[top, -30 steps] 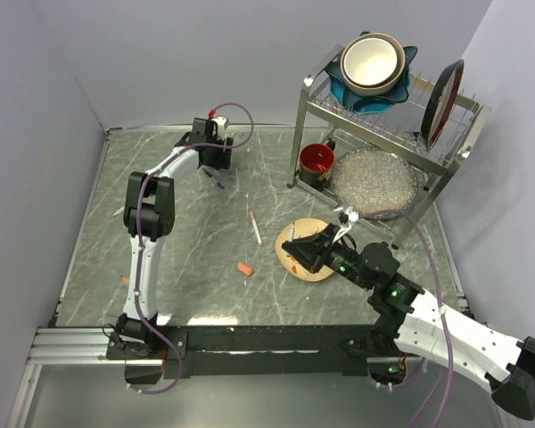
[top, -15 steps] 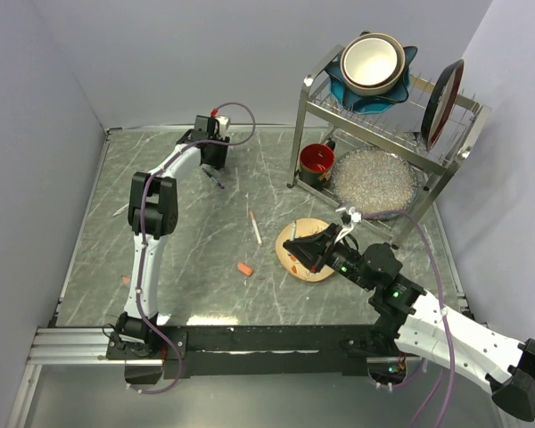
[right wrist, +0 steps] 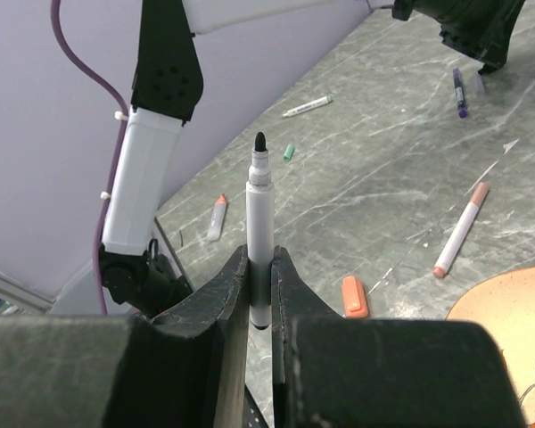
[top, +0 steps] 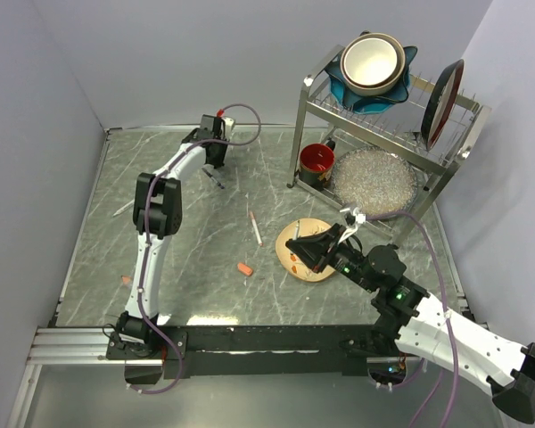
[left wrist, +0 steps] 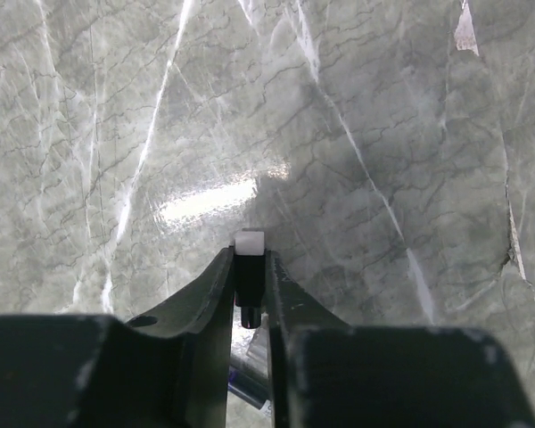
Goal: Insert the pens into the pen caps
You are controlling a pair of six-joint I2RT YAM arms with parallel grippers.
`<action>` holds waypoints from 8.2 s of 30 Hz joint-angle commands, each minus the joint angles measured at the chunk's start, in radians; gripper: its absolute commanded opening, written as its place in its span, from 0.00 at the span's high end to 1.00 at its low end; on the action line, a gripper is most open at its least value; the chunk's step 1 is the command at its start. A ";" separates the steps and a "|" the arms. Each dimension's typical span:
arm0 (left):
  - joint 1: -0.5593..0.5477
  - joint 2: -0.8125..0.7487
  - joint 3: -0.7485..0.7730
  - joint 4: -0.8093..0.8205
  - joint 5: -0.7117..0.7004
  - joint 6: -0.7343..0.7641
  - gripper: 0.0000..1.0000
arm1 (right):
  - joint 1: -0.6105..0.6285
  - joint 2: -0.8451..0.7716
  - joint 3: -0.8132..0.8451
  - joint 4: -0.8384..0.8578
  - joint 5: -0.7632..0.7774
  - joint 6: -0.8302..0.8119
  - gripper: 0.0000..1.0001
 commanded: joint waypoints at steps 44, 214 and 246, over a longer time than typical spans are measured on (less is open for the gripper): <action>-0.342 -1.586 -1.492 1.067 0.451 -1.041 0.99 | 0.131 0.329 0.098 0.221 -0.189 0.106 1.00; -0.588 -1.692 -1.613 1.057 0.314 -0.879 0.74 | 0.160 0.335 0.208 0.190 -0.177 0.066 1.00; -0.675 -1.548 -1.960 1.418 0.282 -1.140 0.99 | -0.134 0.578 0.641 0.223 -0.127 -0.032 1.00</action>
